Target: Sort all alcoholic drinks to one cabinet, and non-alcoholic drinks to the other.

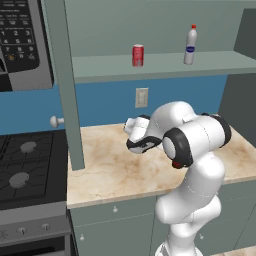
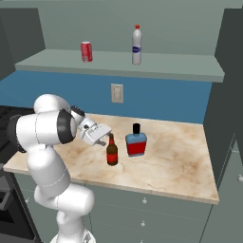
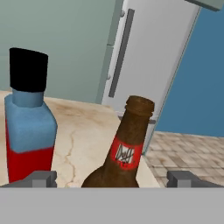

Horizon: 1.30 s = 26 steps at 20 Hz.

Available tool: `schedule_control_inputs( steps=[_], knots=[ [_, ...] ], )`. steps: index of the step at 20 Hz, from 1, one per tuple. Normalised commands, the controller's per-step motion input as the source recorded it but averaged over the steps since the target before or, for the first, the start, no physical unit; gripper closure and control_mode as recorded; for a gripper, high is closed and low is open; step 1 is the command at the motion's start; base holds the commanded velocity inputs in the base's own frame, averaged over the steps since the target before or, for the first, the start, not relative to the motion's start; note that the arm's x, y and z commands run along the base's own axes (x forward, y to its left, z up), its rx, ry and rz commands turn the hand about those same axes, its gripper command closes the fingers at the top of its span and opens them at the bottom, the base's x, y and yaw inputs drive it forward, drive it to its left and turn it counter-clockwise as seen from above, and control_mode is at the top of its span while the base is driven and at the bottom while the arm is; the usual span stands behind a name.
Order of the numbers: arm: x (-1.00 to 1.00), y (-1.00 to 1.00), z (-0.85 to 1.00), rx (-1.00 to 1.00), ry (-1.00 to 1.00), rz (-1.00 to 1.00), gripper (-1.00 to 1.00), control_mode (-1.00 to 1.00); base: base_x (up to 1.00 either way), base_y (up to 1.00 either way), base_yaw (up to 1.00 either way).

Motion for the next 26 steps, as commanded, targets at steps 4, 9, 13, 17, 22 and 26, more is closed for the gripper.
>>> schedule_control_inputs(
  steps=[4, 9, 13, 17, 22, 26],
  knots=[
    [0.0, -0.1, -0.12, 0.0, 0.0, 0.0, -1.0, -1.0, 0.0, 0.0, 0.0],
    [0.0, -0.14, -0.1, -0.01, 0.0, 0.0, -1.0, -1.0, 0.0, 0.0, 0.0],
    [0.0, -0.12, -0.06, -0.01, 0.0, 0.0, -1.0, -1.0, 0.0, 0.0, 0.0],
    [0.0, -0.13, -0.06, -0.01, 0.0, 0.0, -1.0, -1.0, 0.0, 0.0, 0.0],
    [0.0, -0.13, -0.05, -0.02, 0.0, 0.0, -1.0, -1.0, 0.0, 0.0, 0.0],
    [0.0, -0.15, -0.04, -0.02, 0.0, 0.0, -1.0, -1.0, 0.0, 0.0, 0.0]
  ],
)
